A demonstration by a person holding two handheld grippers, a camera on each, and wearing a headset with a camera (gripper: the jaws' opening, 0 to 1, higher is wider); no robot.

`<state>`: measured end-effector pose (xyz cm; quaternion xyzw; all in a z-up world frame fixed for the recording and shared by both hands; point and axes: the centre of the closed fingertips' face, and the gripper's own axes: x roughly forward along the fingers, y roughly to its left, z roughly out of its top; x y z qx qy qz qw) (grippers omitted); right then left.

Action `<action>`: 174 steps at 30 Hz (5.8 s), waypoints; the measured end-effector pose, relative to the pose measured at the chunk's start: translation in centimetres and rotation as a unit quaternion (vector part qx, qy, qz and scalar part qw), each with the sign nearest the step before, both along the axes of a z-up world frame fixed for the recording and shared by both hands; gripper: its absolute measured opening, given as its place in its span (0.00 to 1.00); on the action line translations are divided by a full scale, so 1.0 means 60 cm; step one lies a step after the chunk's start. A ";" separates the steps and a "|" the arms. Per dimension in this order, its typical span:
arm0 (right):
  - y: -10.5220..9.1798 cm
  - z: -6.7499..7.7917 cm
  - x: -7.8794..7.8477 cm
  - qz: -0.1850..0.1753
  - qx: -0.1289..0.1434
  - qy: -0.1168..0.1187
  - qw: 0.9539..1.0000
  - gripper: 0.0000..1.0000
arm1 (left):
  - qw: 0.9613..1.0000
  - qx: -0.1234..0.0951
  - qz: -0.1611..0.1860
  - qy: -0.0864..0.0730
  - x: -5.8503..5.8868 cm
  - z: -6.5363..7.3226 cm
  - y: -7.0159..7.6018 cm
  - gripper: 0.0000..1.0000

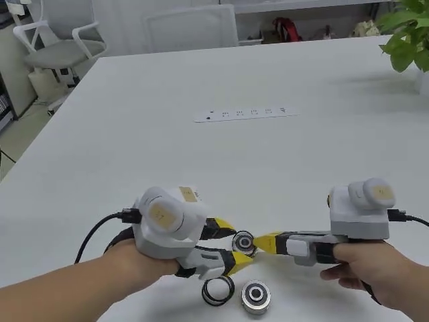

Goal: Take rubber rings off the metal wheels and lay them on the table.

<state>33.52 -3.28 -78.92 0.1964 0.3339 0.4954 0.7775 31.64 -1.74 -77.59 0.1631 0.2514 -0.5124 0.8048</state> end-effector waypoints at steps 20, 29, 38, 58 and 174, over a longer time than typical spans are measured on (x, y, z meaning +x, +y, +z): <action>0.005 0.012 -0.006 0.009 0.006 -0.001 1.000 0.00 | 0.998 -0.050 0.021 -0.017 -0.025 0.075 0.067 0.60; 0.012 0.025 -0.014 0.016 0.014 -0.003 1.000 0.00 | 0.998 -0.055 0.021 -0.019 -0.049 0.091 0.088 0.68; 0.020 0.040 -0.025 0.028 0.025 -0.003 0.999 0.00 | 0.998 -0.050 0.020 -0.026 -0.065 0.098 0.101 0.70; 0.062 0.034 -0.083 0.107 0.026 0.032 0.993 0.00 | 0.998 -0.037 0.029 -0.032 -0.091 0.093 0.130 0.73; -0.127 0.076 -0.138 0.065 -0.192 -0.264 0.943 0.67 | 0.994 -0.059 0.092 -0.031 -0.130 0.106 0.169 0.74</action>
